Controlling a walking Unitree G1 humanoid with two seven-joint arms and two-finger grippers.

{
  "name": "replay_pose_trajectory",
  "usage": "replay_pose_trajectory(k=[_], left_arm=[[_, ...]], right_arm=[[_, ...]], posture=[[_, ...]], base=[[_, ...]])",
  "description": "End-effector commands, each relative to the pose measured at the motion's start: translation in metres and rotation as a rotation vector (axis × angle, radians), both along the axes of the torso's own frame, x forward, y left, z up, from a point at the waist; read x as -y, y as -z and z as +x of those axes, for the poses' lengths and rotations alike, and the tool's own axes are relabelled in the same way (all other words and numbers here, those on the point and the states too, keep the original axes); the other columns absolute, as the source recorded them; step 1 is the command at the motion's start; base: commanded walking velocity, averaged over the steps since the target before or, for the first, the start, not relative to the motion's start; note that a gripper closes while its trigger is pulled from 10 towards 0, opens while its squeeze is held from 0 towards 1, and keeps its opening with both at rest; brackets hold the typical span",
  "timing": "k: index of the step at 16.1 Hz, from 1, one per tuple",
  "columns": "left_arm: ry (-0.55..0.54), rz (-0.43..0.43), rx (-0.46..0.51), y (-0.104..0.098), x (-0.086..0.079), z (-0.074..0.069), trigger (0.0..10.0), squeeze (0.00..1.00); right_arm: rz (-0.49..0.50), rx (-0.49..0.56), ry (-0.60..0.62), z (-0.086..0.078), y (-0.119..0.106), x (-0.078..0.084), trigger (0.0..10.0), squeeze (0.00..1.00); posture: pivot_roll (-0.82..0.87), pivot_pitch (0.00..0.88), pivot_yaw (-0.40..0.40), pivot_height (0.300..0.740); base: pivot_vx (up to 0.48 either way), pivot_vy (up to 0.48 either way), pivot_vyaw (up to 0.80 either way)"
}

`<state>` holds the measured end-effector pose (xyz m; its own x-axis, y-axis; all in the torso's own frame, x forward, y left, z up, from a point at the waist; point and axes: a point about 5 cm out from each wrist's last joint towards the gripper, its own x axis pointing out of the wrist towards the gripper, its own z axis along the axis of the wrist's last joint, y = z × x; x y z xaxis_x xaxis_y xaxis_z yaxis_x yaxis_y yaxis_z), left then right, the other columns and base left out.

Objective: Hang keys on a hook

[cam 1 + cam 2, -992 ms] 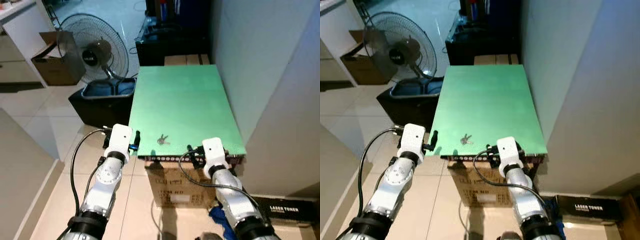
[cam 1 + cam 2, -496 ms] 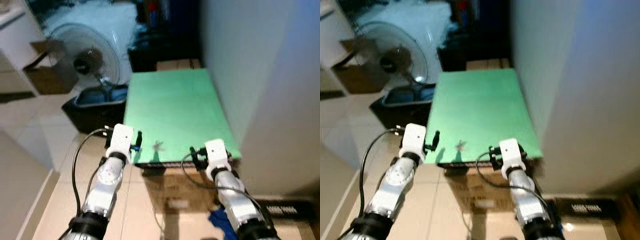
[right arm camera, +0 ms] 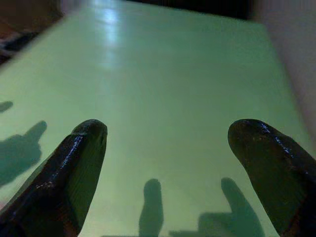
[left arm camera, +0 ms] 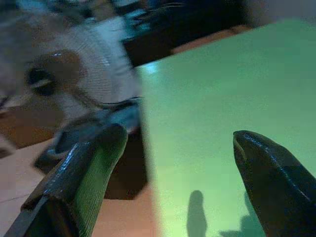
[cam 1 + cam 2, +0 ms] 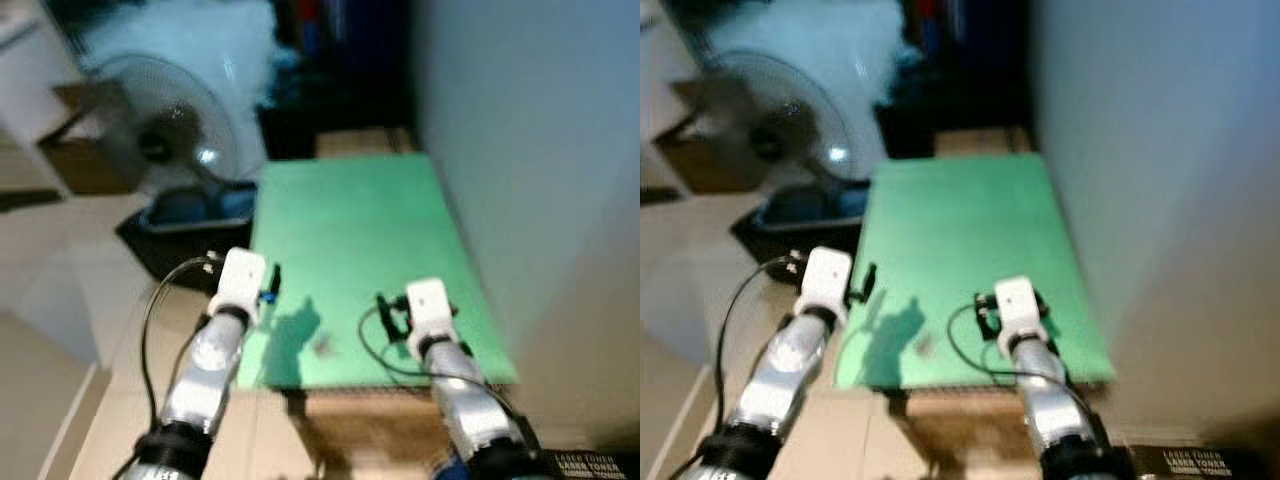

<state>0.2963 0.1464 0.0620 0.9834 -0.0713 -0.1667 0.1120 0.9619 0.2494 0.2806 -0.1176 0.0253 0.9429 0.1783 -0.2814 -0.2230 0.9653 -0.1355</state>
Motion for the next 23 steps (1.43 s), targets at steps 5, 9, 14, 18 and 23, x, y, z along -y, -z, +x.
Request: replay_pose_trajectory(k=[5,9,14,18,23], left_arm=[[-0.034,0.004,-0.022,0.005,-0.009,-0.005,10.0,0.00],[-0.037,0.009,-0.031,0.007,-0.012,-0.008,10.0,0.00],[-0.044,0.023,-0.025,0.002,-0.017,-0.010,10.0,0.00],[-0.072,0.030,-0.024,0.000,-0.022,-0.027,10.0,0.00],[-0.166,0.040,-0.076,0.005,-0.037,-0.070,10.0,0.00]], right_arm=[[0.043,0.059,-0.016,0.010,-0.021,-0.013,10.0,0.00],[0.071,0.105,0.015,0.030,-0.040,-0.015,10.0,0.00],[0.139,0.037,0.035,0.062,-0.048,-0.028,10.0,0.00],[0.189,-0.030,-0.019,0.072,-0.053,-0.044,10.0,0.00],[0.279,-0.199,-0.036,0.062,-0.032,-0.060,10.0,0.00]], posture=[[-0.18,0.000,0.130,0.740],[-0.17,0.000,0.136,0.740],[-0.11,0.000,0.128,0.740],[-0.02,0.039,0.078,0.740],[0.09,0.123,0.017,0.740]], base=[[0.000,0.000,0.00],[0.000,0.000,0.00],[0.000,0.000,0.00],[0.000,0.000,0.00],[0.000,0.000,0.00]])
